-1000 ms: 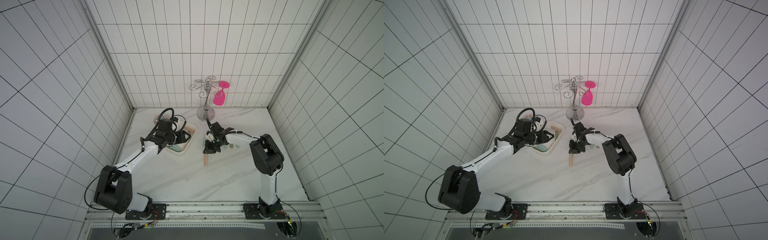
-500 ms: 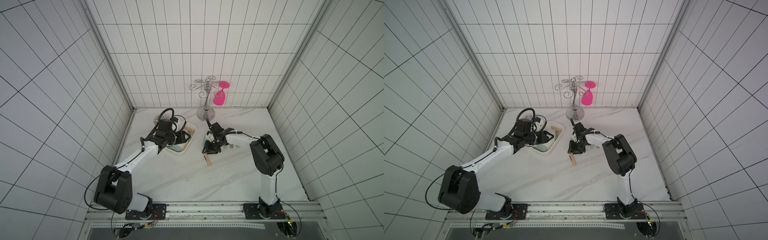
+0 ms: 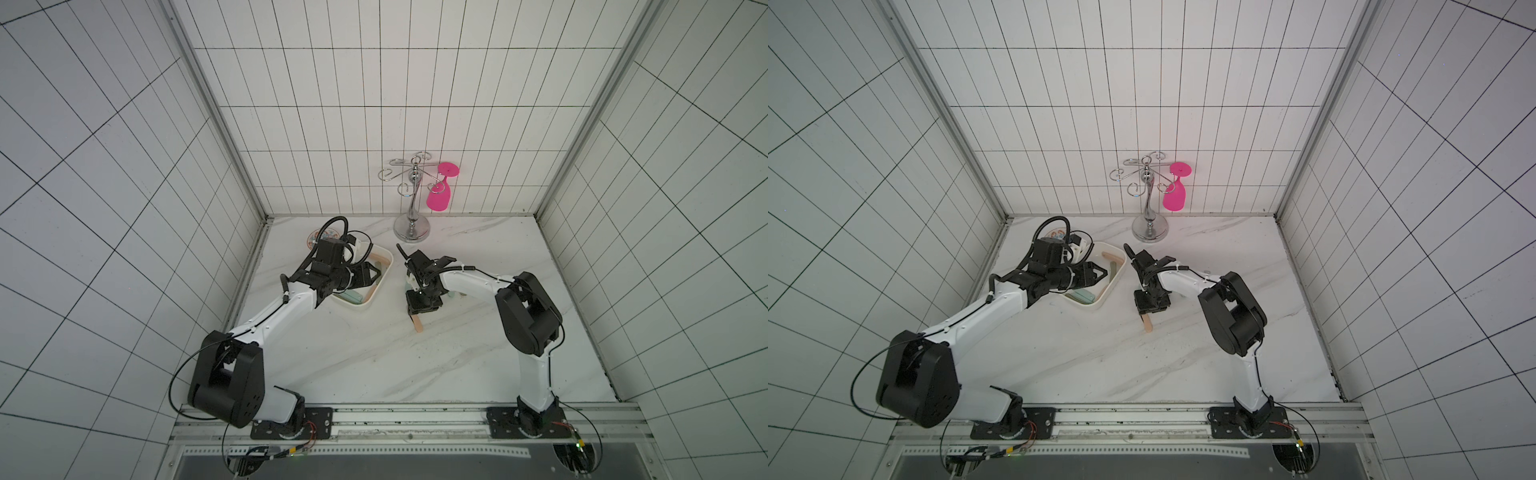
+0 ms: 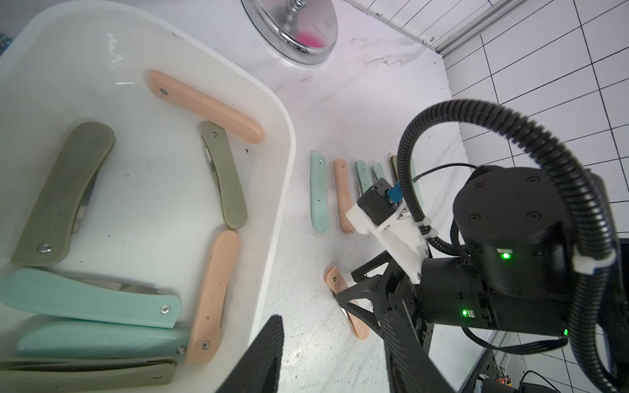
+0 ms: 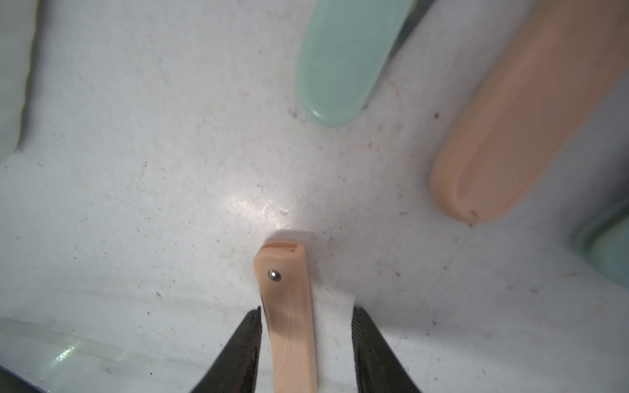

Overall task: Take the fruit knife out of the storage box
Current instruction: Place the fruit knife at the center of the board.

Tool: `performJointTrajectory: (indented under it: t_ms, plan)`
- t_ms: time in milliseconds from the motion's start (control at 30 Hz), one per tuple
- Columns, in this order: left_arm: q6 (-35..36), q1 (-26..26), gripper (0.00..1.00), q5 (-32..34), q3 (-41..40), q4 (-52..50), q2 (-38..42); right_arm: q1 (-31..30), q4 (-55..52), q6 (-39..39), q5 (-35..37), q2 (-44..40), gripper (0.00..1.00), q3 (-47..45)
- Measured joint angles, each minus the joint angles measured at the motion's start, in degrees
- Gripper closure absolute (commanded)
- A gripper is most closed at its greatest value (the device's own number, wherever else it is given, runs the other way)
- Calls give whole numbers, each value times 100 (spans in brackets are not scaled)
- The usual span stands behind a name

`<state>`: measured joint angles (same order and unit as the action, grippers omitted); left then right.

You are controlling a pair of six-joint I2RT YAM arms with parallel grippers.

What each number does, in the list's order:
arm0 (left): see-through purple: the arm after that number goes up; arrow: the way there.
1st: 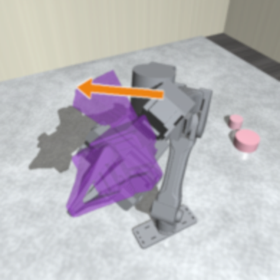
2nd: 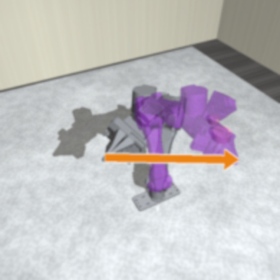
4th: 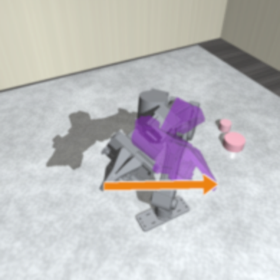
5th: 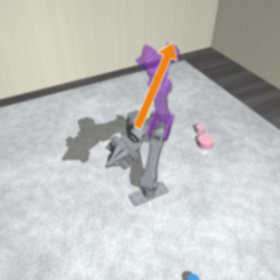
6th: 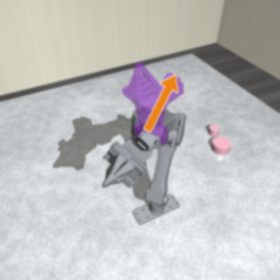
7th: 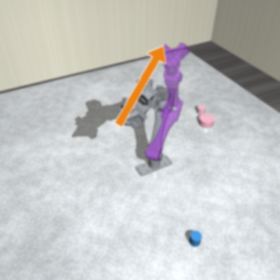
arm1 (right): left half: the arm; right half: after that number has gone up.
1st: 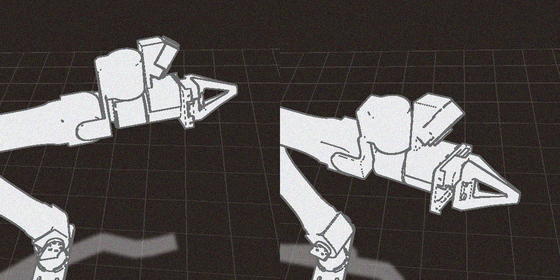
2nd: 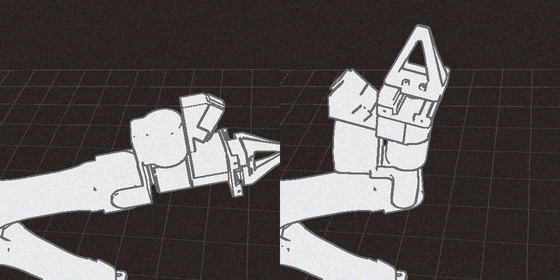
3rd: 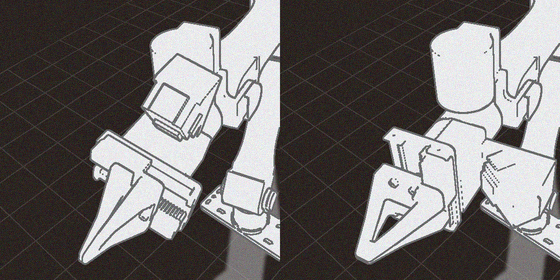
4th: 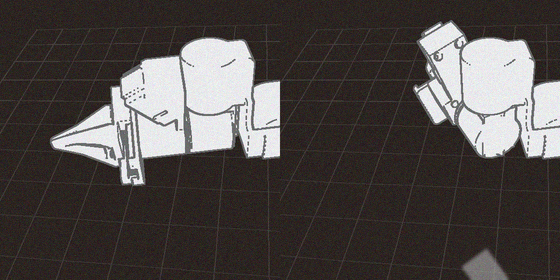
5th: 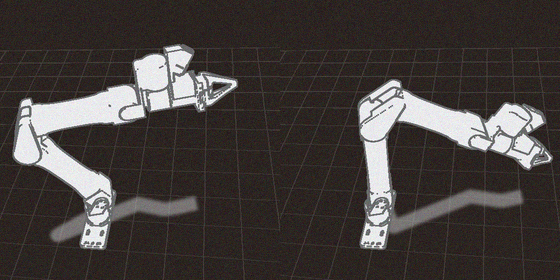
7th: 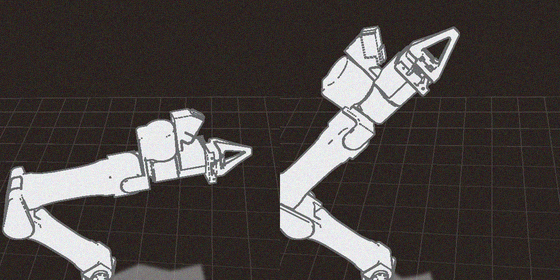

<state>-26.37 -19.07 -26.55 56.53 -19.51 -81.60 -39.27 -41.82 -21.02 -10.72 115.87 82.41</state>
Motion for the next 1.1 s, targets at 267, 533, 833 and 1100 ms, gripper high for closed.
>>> performJointTrajectory:
  t_ms: [267, 533, 833, 1100]
  plan:
    - [13, 0, 49, 7, -37, -7, 0, -129, -354, 33, 240, 197, 82, 297]
    - [48, 0, 49, 28, -55, -68, 111, -131, -555, -219, 120, 334, 90, 514]
    - [83, 0, 49, 111, -107, -105, 205, -59, -599, -699, -105, 409, 93, 616]
    - [181, 0, 49, 258, -133, -216, 280, -9, -566, -964, -192, 409, 75, 616]
